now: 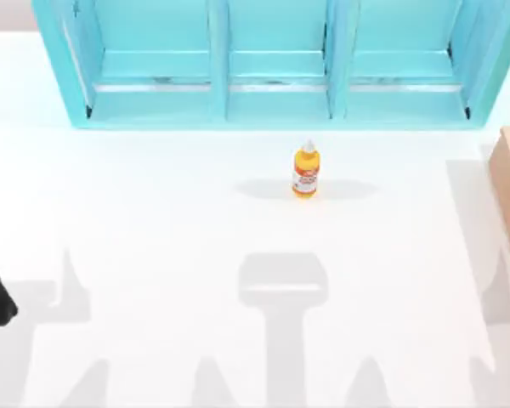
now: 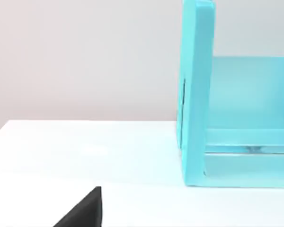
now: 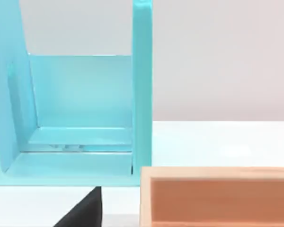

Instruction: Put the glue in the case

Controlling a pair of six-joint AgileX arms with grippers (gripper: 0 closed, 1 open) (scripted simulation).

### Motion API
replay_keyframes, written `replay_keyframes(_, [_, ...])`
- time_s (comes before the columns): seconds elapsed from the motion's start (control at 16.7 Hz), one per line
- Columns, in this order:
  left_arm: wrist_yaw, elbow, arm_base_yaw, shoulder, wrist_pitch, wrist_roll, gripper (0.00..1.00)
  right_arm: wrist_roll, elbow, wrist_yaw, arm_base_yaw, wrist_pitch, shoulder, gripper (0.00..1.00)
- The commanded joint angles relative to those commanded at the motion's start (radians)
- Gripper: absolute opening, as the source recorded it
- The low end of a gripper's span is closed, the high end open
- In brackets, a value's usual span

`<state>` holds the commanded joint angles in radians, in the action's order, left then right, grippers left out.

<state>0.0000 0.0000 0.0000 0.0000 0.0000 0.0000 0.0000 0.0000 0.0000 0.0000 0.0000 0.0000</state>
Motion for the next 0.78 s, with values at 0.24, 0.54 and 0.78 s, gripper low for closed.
replay_keyframes(0.24, [0.000, 0.000, 0.000, 0.000, 0.000, 0.000, 1.00, -0.015, 0.018, -0.014, 0.001, -0.006, 0.027, 1.00])
replay_keyframes(0.54, [0.000, 0.000, 0.000, 0.000, 0.000, 0.000, 1.00, -0.141, 0.169, -0.133, 0.009, -0.053, 0.258, 1.00])
replay_keyframes(0.78, [0.000, 0.000, 0.000, 0.000, 0.000, 0.000, 1.00, -0.310, 0.372, -0.293, 0.021, -0.117, 0.571, 1.00])
